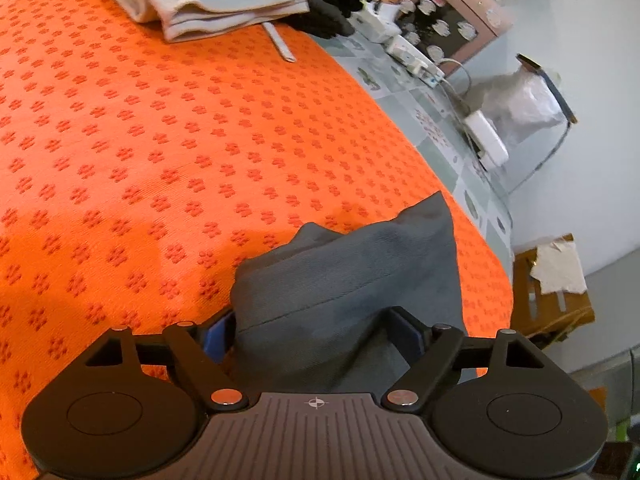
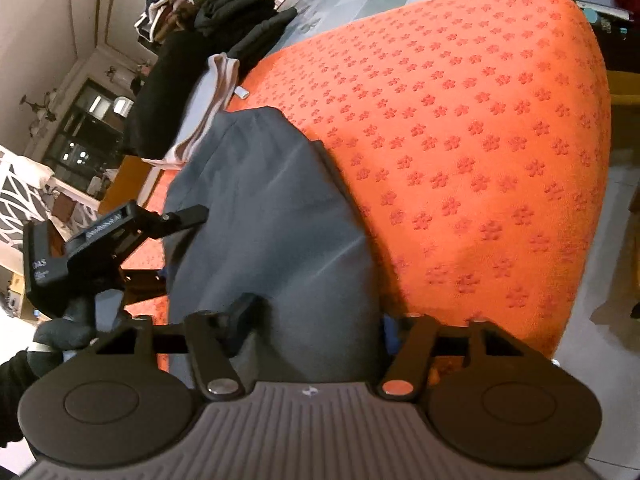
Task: Fold clothes
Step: 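Lift the folded trousers with both tools and carry them onto the clothes stack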
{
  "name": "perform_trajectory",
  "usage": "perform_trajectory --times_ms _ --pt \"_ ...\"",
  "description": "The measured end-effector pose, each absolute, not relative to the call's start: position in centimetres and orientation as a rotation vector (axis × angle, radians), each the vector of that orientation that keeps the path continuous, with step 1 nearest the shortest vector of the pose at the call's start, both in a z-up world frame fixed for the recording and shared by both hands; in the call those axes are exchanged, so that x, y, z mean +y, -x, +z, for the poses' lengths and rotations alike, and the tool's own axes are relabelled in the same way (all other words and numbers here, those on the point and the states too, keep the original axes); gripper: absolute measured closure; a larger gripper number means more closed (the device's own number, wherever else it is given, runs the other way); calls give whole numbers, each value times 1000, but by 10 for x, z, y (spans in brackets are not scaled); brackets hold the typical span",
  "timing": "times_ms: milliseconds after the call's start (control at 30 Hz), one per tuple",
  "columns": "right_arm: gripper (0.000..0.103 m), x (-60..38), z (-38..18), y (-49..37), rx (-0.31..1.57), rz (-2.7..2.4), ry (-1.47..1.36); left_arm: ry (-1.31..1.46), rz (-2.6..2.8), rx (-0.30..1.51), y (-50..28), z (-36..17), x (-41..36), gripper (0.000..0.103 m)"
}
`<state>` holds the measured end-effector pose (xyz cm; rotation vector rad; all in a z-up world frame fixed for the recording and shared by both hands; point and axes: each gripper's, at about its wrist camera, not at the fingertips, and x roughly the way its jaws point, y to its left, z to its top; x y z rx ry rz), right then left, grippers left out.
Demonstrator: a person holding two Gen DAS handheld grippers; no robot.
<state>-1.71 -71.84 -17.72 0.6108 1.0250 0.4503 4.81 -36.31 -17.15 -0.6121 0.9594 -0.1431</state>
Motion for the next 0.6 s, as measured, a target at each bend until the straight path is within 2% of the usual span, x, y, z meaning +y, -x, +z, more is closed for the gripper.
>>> perform_trajectory --times_ms 33,67,100,133,233,600 --pt "71 -721 -177 18 1023 448 -635 600 -157 959 -49 -171 -364 32" --pt "78 -722 -176 19 1020 444 -654 590 -174 955 -48 -169 -363 35" --pt "85 -719 -172 22 1010 433 -649 579 -191 950 -48 -167 -363 44" --pt "87 -716 -167 25 1001 422 -644 568 -211 942 -46 -164 -362 51" --pt "90 -699 -147 35 967 369 -608 540 -282 923 -44 -157 -357 61" --pt "91 -615 -76 75 829 135 -585 486 -541 878 -63 -111 -303 64"
